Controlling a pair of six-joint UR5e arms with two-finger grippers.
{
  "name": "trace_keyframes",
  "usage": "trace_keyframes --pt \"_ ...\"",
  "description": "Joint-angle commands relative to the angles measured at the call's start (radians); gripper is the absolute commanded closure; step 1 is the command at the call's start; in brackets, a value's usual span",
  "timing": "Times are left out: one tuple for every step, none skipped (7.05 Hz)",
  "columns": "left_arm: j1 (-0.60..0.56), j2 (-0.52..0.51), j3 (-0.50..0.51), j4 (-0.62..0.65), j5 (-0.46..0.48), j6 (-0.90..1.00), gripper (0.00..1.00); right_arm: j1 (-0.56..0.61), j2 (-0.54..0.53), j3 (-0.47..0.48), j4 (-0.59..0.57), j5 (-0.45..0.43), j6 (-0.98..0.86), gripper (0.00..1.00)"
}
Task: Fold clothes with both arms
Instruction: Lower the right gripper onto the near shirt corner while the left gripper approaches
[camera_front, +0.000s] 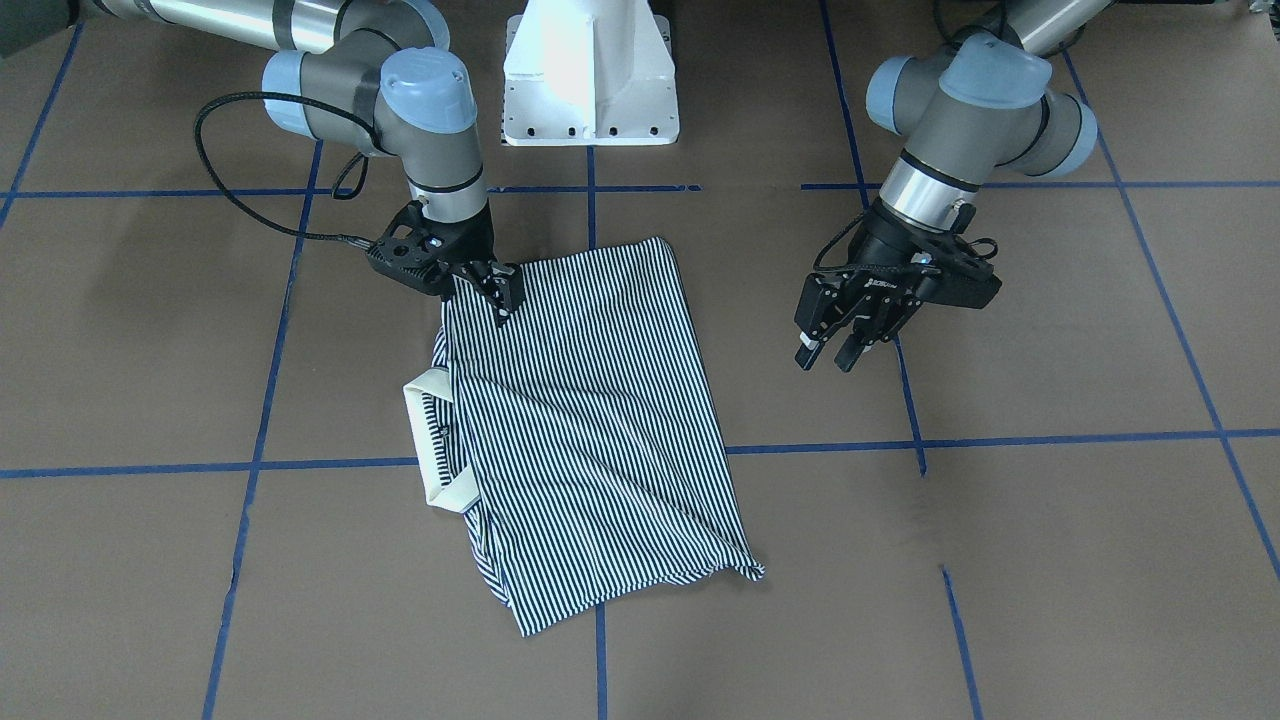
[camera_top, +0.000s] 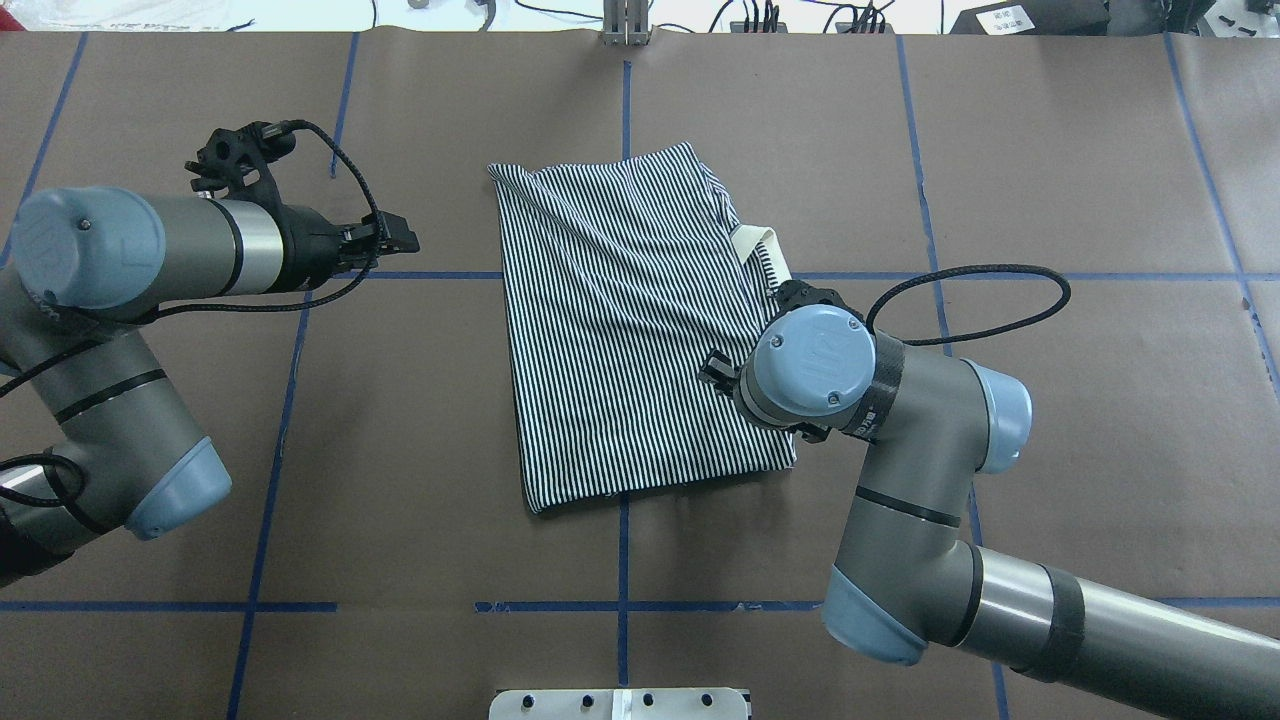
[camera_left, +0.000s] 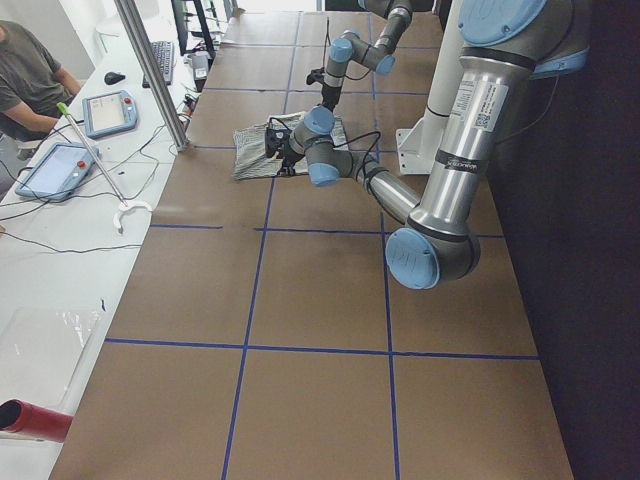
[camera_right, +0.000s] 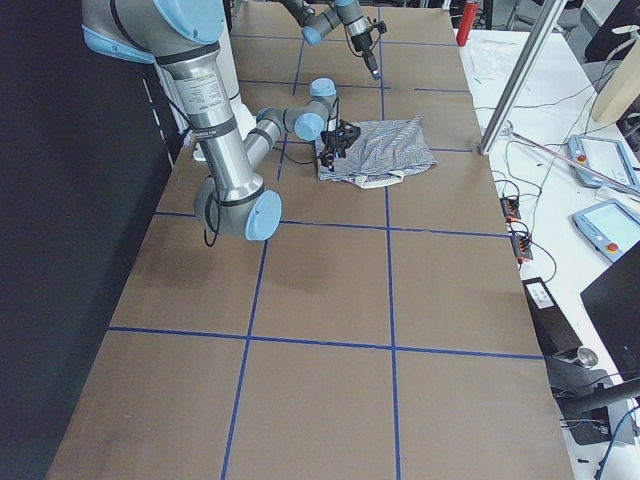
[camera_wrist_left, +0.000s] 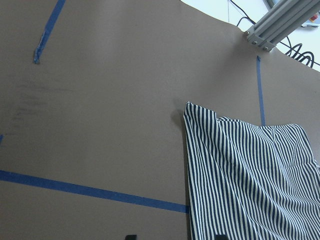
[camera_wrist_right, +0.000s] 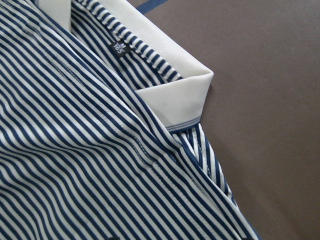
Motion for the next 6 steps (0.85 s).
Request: trace_keyframes --pt "0.000 0.000 -0.003 0.001 0.001 -0.001 0.39 -0.020 -0.009 0.001 -0.002 0.002 0.014 0.15" --pt "-0.001 0.000 -0.003 0.001 0.001 -0.001 0.39 -0.024 -0.019 0.002 -0.002 0.002 0.016 0.15" --pt "0.000 0.000 -0.001 0.001 0.001 -0.001 0.39 -0.025 -0.038 0.022 -0.002 0.003 0.016 0.17" --pt "0.000 0.000 -0.001 0.001 0.001 -0.001 0.39 -0.028 -0.059 0.050 -0.002 0.006 0.016 0.18" --pt "0.000 0.000 -0.001 0.001 0.001 -0.001 0.39 -0.040 -0.065 0.051 -0.002 0.005 0.016 0.19" --pt "0.000 0.000 0.002 0.001 0.001 -0.001 0.39 -0.051 -0.062 0.045 -0.001 0.003 0.017 0.21"
